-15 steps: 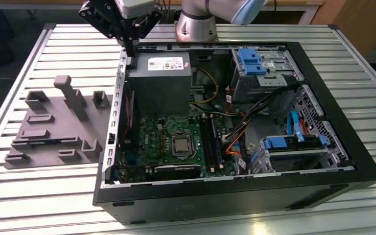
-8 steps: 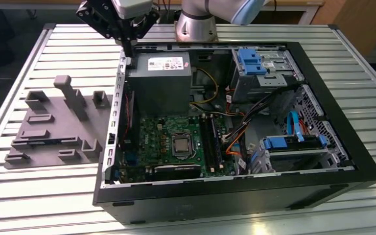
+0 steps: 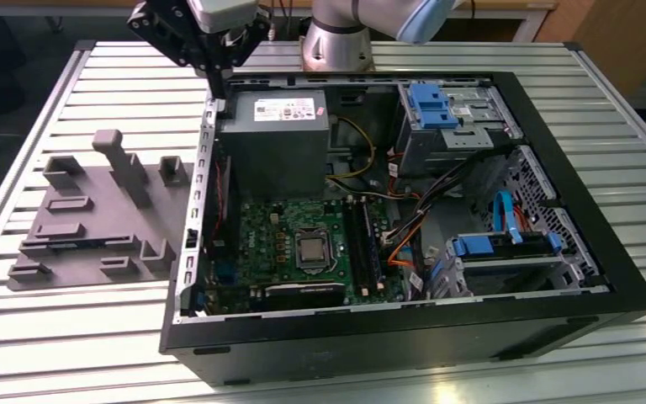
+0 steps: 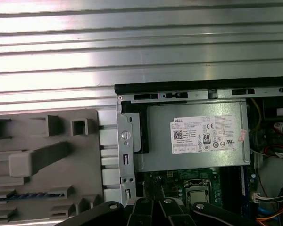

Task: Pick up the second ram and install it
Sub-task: 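Reach for the second ram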

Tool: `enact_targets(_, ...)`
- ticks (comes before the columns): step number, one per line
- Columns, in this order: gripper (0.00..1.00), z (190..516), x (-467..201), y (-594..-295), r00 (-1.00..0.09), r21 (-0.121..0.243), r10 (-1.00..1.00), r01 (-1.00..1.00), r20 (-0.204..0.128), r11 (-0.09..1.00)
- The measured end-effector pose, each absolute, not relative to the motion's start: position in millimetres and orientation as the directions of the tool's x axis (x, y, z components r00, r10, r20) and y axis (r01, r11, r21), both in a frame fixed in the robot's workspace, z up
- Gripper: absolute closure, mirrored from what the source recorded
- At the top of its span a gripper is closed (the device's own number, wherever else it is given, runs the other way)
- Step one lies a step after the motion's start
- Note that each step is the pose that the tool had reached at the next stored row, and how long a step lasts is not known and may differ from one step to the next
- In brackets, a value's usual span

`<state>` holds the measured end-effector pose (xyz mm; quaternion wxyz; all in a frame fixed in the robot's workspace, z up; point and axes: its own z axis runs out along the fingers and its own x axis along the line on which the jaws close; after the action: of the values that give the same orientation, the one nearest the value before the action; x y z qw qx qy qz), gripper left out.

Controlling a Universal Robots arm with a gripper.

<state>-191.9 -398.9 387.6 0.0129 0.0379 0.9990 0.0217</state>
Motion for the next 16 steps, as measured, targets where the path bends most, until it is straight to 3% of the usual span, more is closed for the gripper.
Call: enact_targets(16, 0.89, 387.1, -199.2, -398.9, -0.997, 0.044, 0.076, 0.075, -0.024, 0.996)
